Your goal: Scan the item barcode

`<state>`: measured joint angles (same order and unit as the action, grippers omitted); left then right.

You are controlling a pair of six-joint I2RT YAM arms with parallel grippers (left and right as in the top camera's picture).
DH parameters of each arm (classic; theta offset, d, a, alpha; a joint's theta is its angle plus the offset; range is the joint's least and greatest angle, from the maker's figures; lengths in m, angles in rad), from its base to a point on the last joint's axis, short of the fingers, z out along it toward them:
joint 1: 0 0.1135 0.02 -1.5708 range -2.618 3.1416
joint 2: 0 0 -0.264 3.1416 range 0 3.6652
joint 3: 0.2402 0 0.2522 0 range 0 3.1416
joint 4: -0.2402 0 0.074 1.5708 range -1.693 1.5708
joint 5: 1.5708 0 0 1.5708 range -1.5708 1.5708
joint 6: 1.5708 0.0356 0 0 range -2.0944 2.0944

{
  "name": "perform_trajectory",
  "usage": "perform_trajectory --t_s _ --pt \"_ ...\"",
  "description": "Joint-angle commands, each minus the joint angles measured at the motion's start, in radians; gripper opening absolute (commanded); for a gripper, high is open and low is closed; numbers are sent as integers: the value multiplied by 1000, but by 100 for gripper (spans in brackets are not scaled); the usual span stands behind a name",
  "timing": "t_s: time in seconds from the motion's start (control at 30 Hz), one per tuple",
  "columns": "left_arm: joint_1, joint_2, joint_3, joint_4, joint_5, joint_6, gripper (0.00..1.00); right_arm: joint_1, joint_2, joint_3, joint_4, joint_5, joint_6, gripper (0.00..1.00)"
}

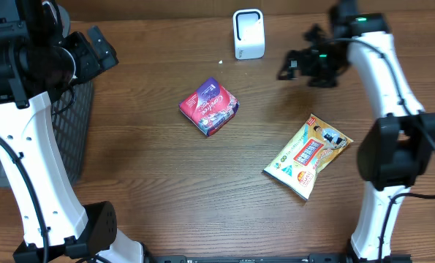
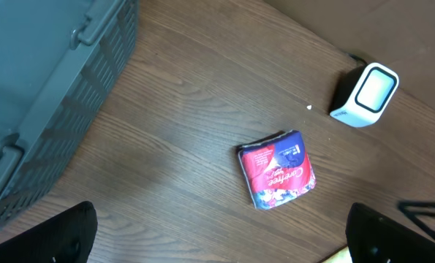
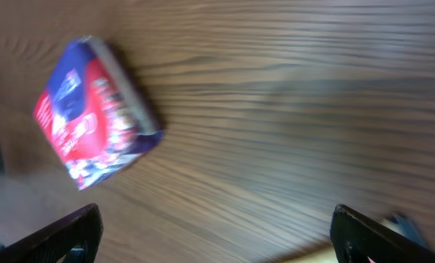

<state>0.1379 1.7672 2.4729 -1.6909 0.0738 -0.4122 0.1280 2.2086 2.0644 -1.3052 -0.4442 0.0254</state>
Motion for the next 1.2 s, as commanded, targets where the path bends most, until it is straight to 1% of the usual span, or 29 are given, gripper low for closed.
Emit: perform_trajectory --t_s 0.0,0.1,0.2,0.33,0.47,0.53,0.57,0.7,0.8,0.87,0.93,0.97,1.0,1.07,1.1,1.17 --pt "-1 0 -3 2 -4 -3 100 116 -37 -4 80 24 27 100" --pt "-1 0 -3 2 -4 -3 100 200 -37 -4 140 47 26 100" --pt "-1 0 -3 2 -4 -3 100 278 -37 -12 196 158 27 100" --pt "-1 0 -3 2 -4 -3 100 320 -36 -56 264 178 27 100" --pt "-1 0 -3 2 -4 -3 100 317 -27 -150 346 177 41 100" --pt "-1 0 -3 2 -4 -3 100 310 -24 -208 400 142 64 93" --pt "-1 0 -3 2 -4 -3 100 309 -22 -233 427 104 64 92" --pt "-1 0 -3 2 -4 -3 100 310 -22 -336 554 -36 53 93" --pt "-1 0 -3 2 -4 -3 100 319 -20 -385 628 -56 54 93" --pt "-1 0 -3 2 -4 -3 100 326 -19 -403 656 -55 54 91" --pt "-1 0 -3 2 -4 -3 100 333 -19 -411 674 -55 54 80" --pt "-1 0 -3 2 -4 -3 100 337 -19 -411 681 -55 54 70" --pt "-1 0 -3 2 -4 -3 100 338 -19 -411 686 -55 54 63" --pt "-1 0 -3 2 -4 -3 100 338 -19 -411 698 -55 58 55" --pt "-1 0 -3 2 -4 -3 100 338 -19 -411 702 -51 57 42" --pt "-1 0 -3 2 -4 -3 100 336 -19 -411 703 -51 57 25"
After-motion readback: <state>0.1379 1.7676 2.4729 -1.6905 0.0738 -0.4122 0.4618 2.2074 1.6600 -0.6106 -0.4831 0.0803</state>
